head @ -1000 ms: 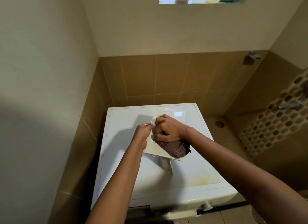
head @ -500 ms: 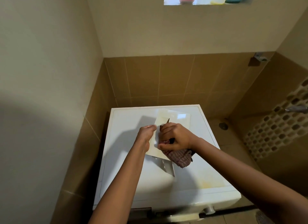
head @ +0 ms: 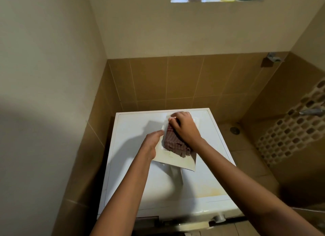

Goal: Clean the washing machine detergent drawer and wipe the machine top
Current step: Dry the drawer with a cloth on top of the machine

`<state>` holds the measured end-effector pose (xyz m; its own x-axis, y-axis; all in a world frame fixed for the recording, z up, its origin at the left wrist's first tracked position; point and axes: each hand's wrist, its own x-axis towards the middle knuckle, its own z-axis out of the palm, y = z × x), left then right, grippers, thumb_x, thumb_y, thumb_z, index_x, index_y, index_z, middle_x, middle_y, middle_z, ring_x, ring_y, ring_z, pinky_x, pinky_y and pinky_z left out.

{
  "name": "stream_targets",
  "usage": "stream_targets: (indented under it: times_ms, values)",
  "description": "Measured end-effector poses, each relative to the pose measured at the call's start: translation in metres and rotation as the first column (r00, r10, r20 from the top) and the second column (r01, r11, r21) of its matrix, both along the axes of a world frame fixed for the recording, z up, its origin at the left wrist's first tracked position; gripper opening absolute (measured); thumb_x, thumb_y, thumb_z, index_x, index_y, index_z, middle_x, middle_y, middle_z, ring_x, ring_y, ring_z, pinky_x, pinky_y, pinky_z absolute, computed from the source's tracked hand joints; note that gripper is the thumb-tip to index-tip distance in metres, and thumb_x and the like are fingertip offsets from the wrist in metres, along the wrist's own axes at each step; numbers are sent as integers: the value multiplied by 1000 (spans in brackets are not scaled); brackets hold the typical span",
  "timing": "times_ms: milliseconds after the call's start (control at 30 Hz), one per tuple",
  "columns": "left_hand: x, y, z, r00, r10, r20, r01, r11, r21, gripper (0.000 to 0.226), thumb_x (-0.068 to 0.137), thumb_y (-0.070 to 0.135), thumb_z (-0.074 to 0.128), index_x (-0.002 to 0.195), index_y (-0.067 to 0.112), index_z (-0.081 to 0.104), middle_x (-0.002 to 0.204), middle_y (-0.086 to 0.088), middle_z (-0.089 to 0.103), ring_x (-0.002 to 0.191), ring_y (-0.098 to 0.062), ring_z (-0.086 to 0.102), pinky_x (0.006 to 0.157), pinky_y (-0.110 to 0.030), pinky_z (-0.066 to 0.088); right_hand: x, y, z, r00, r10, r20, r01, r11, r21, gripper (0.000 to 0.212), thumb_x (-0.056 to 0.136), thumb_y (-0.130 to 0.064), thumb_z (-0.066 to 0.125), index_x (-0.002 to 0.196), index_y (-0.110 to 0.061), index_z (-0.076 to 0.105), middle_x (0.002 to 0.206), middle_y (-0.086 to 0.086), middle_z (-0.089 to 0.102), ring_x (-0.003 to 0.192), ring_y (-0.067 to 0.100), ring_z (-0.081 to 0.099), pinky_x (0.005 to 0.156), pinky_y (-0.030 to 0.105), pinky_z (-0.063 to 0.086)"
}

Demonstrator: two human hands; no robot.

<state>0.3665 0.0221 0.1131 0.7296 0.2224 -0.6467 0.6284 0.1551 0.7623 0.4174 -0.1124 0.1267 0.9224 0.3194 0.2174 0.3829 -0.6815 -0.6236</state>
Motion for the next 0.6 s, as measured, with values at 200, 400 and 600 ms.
stream_targets:
  times_ms: [200,400,600]
  values:
    - [-3,4,4,999,25,-36,-30,990,-138,29,94,33,58,86,9,73,86,-12,74,75,-23,69,60,-28,54,-39,38,-15,997,33,-74,-61,910,-410,80,87,-45,-5,151,0,9,158,22,3,148,29,-3,118,36,-6]
    - [-5,10,-4,999,52,6,-51,992,-116,22,90,26,64,89,6,75,96,-12,75,91,-23,70,76,-31,55,-85,34,-11,974,220,-46,-220,892,-396,85,83,-48,0,147,3,26,154,21,24,145,30,19,118,38,4]
    - [-14,18,-8,995,79,61,-77,997,-26,22,96,20,54,104,8,70,96,-11,71,81,-21,64,72,-30,51,-109,9,-21,950,304,72,-240,858,-454,75,96,-56,7,148,-6,29,155,13,23,145,25,17,118,44,13]
